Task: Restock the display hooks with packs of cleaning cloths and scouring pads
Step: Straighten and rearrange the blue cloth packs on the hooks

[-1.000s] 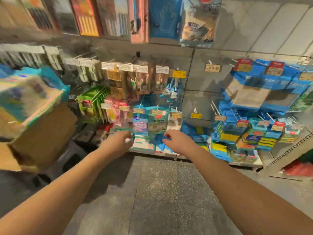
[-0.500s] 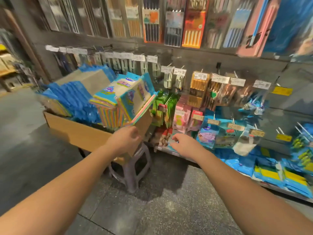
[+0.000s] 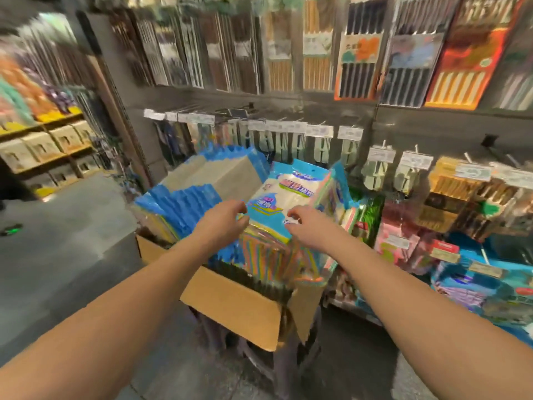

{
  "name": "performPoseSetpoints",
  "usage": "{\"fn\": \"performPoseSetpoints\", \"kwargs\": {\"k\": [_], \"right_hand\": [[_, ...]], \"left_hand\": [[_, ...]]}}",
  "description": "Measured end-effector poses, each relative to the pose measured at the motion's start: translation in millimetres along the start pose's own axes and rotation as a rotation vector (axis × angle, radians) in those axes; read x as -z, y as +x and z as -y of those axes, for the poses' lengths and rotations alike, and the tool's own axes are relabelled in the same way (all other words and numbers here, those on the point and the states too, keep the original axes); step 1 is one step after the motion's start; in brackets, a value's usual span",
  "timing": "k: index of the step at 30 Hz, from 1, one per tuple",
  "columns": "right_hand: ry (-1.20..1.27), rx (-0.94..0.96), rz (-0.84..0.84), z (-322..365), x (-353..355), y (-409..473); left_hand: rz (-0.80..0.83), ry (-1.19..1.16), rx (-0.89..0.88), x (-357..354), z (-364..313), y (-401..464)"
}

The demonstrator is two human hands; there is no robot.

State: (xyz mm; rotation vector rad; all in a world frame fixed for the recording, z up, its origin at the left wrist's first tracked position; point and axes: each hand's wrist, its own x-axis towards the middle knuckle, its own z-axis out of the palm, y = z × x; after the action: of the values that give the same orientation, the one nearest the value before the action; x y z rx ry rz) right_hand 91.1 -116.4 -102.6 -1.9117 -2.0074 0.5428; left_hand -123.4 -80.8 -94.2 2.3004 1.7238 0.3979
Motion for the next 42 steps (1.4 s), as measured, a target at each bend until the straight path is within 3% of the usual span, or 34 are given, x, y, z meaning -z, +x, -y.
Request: {"fn": "performPoseSetpoints", "kwargs": {"k": [8, 13, 18, 25, 34, 37, 42], "right_hand": [[0.056, -0.051, -0.004, 60, -2, 138], [0.347, -0.289, -0.014, 87, -30, 204], [0.544, -0.485, -0.112, 107, -75, 255], [0.559, -0.601, -0.16, 125, -108, 285], [0.661, -0.632, -0.267, 128, -122, 284], [0.801, -0.631, -0.316, 128, -126, 283], [1.181, -0.667, -0.326, 128, -133, 279]], "left_hand": [[-0.02, -0.164, 0.116, 57, 82, 120], [-0.012, -0.286, 0.154, 65, 129, 191], [0.172, -0.361, 0.143, 49, 170, 252], [0.332, -0.299, 0.113, 27, 180, 293], [0.387, -0.273, 0.159, 14, 158, 297], [0.413, -0.396, 0.225, 20, 157, 303], [0.496, -0.404, 0.207, 26, 151, 312]]}}
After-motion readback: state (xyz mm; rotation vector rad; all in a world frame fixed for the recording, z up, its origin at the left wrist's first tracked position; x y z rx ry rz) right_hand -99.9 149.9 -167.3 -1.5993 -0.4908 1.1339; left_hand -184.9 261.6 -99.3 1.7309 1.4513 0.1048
